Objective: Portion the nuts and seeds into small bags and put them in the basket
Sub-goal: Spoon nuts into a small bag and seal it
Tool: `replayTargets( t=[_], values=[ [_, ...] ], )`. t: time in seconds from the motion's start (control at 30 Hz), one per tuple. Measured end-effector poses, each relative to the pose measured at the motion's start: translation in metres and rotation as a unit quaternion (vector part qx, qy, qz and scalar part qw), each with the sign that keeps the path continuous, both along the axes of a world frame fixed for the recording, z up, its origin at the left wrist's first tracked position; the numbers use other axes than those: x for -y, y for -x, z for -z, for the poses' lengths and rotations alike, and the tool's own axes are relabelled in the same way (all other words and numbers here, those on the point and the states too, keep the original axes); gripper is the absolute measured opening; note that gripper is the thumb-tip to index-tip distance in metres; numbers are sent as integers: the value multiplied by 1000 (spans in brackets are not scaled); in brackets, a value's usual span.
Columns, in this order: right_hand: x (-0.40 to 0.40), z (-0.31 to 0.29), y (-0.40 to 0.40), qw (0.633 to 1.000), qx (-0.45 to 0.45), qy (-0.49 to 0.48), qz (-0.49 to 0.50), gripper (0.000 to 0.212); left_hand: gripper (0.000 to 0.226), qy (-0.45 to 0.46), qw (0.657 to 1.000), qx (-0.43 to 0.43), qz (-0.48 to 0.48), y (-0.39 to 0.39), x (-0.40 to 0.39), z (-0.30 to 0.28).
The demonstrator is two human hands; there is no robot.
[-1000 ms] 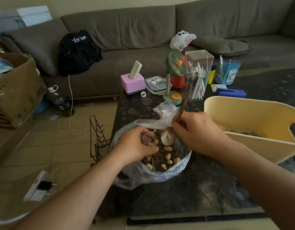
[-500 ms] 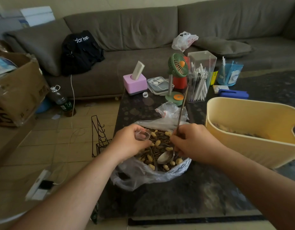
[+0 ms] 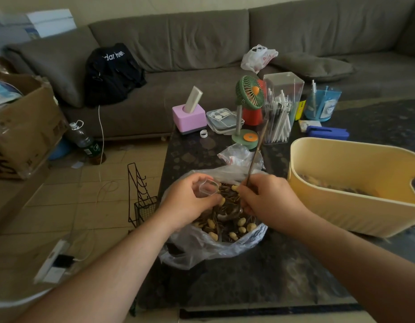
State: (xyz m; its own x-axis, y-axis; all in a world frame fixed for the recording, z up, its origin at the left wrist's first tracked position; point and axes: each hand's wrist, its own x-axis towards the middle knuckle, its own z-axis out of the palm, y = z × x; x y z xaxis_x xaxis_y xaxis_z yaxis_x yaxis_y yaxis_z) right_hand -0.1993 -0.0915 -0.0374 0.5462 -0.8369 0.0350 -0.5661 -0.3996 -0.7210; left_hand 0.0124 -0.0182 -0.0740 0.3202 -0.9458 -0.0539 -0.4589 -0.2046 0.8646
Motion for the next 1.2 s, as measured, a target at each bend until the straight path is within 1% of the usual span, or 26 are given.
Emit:
replayTargets(
  t=[0.07, 0.13, 0.2, 0.27, 0.3, 0.33, 0.43, 0.53, 0.63, 0.73, 0.83, 0.9, 1.0, 1.1, 1.2],
  values=[
    [-5, 6, -4, 998, -7, 53, -18, 17, 38, 7, 998, -60, -14, 2, 1, 2],
    [-8, 9, -7, 997, -12, 76, -28, 12, 38, 12, 995, -101, -20, 4, 0, 4],
    [-7, 12, -7, 998, -9, 54, -21, 15, 37, 21, 992, -126, -20, 4, 1, 4],
    [-4, 12, -5, 1000, -4, 0, -4, 18, 35, 24, 986, -161, -18, 4, 0, 1],
    [-3, 12, -4, 999, 1, -32, 4, 18, 36, 24, 986, -162, -15, 4, -1, -1],
    [-2, 12, -3, 998, 10, -60, 11, 19, 37, 25, 989, -145, -10, 3, -1, -2],
    [-1, 15, -3, 990, 57, -123, 32, 16, 41, 28, 998, -58, 18, -3, -3, -6],
    [0, 18, -4, 976, 112, -176, 60, 13, 44, 26, 999, 4, 19, -13, -6, -13],
    [3, 13, -3, 970, 138, -184, 78, 12, 52, -9, 996, 83, 30, -19, -9, -19],
    [1, 0, 1, 981, 125, -130, 71, 18, 61, -43, 988, 145, 38, -18, -11, -18],
    [-3, -19, 6, 993, 99, -24, 59, 19, 65, -60, 987, 139, 50, -15, -11, -15],
    [-6, -32, 9, 995, 76, 50, 44, 19, 68, -71, 986, 138, 54, -14, -10, -14],
    [-7, -41, 8, 988, 48, 147, 17, 20, 67, -71, 985, 147, 50, -10, -8, -14],
    [-6, -40, 6, 973, 44, 227, -24, 18, 60, -65, 984, 162, 24, 2, -6, -12],
    [-3, -35, 4, 954, 47, 283, -89, 26, 54, -52, 985, 162, -7, 14, -2, -10]
  ],
)
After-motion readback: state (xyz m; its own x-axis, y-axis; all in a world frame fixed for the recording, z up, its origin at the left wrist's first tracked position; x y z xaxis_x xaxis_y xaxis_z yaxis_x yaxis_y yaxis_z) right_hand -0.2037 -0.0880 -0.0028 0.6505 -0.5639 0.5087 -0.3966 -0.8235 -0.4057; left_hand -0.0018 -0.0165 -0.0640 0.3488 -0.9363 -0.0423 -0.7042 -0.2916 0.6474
